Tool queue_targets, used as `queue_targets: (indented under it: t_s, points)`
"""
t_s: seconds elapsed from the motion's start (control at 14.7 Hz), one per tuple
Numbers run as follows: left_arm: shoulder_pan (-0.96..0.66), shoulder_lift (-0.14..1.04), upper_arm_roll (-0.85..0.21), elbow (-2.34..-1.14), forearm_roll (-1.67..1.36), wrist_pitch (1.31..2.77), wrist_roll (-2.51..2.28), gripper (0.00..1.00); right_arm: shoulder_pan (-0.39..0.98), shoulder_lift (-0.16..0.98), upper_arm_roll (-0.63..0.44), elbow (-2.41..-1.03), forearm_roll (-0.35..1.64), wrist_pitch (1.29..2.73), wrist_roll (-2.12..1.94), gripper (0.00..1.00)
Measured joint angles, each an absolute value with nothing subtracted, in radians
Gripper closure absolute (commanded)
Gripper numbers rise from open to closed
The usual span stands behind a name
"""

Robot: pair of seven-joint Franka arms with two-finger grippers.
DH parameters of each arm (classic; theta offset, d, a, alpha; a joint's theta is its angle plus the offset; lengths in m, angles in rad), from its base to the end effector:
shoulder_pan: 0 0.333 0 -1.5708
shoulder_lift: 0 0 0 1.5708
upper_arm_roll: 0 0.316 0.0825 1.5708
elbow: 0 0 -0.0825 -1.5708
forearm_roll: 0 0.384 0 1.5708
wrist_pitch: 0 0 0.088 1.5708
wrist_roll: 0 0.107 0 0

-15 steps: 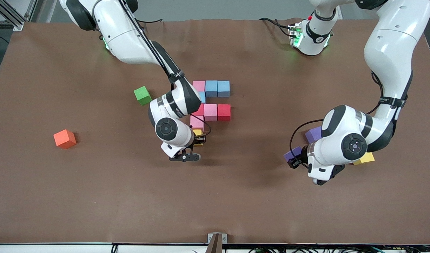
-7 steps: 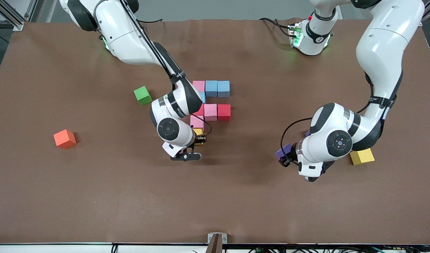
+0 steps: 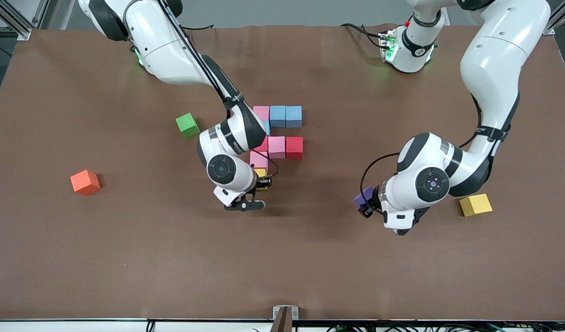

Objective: Arrange 11 blocks into digit 3

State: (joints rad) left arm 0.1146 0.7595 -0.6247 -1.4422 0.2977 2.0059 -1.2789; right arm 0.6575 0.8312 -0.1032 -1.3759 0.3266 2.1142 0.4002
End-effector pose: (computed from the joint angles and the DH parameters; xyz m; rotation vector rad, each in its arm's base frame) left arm 0.6640 -0.2530 0.2944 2.8580 1.1379 -0.2332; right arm 0.6014 0.4074 0.2116 -2.9983 -0.0038 0.2485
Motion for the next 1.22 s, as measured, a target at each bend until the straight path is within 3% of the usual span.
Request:
queue_targets:
  t_s: [1.22]
  points:
    - [0.009,0.780,-0.624,-1.443,0.297,2.096,-1.672,0.78,0.667,0.833,-0.103,-1.376,0.327,2.123,0.400,0.67]
